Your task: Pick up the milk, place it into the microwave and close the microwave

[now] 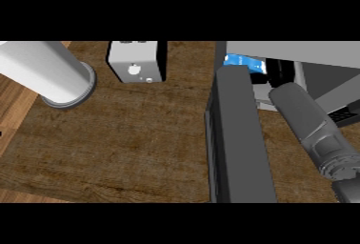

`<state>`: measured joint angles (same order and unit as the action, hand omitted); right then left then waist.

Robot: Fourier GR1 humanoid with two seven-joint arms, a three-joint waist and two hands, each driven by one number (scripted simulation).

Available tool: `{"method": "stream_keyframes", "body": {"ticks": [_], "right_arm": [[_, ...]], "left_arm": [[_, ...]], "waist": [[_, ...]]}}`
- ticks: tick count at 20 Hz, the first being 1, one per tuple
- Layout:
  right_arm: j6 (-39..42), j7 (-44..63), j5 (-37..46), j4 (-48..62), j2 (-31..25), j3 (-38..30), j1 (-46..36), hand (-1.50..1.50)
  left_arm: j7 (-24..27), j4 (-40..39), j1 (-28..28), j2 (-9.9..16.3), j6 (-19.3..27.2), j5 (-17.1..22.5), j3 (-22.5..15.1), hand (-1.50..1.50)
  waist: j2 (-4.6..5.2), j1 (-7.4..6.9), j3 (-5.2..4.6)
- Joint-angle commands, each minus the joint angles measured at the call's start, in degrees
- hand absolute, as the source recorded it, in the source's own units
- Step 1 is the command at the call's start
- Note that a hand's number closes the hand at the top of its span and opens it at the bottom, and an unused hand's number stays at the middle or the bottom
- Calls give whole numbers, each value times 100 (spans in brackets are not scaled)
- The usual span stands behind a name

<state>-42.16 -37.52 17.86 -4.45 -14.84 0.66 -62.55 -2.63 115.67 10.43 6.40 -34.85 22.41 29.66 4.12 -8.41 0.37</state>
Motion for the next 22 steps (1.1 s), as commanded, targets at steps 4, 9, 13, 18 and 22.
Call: {"method": "stream_keyframes", "body": {"ticks": [4, 9, 13, 18, 22], "right_arm": [[996, -398, -344, -133, 62, -330, -13, -150], [1730, -807, -697, -218, 161, -663, 159, -150], [2117, -978, -931, -216, 326, -893, 233, -150], [3080, -1375, -1165, -142, 126, -1114, 677, -150], [3742, -1381, -1386, -107, 79, -1319, 842, -150]], "left_arm": [[6, -15, 56, -95, -265, -129, -371, -150], [129, -219, -35, -77, -549, -25, -561, -150], [168, -73, 44, -306, -564, -174, -806, -150], [43, -185, -300, -391, -429, -401, -1099, -150], [-217, 39, -185, -543, -431, -366, -1460, 150]], "waist": [[-76, 116, 2], [-122, 253, -6], [-186, 307, -11], [-213, 493, -13], [-256, 505, -13]]}}
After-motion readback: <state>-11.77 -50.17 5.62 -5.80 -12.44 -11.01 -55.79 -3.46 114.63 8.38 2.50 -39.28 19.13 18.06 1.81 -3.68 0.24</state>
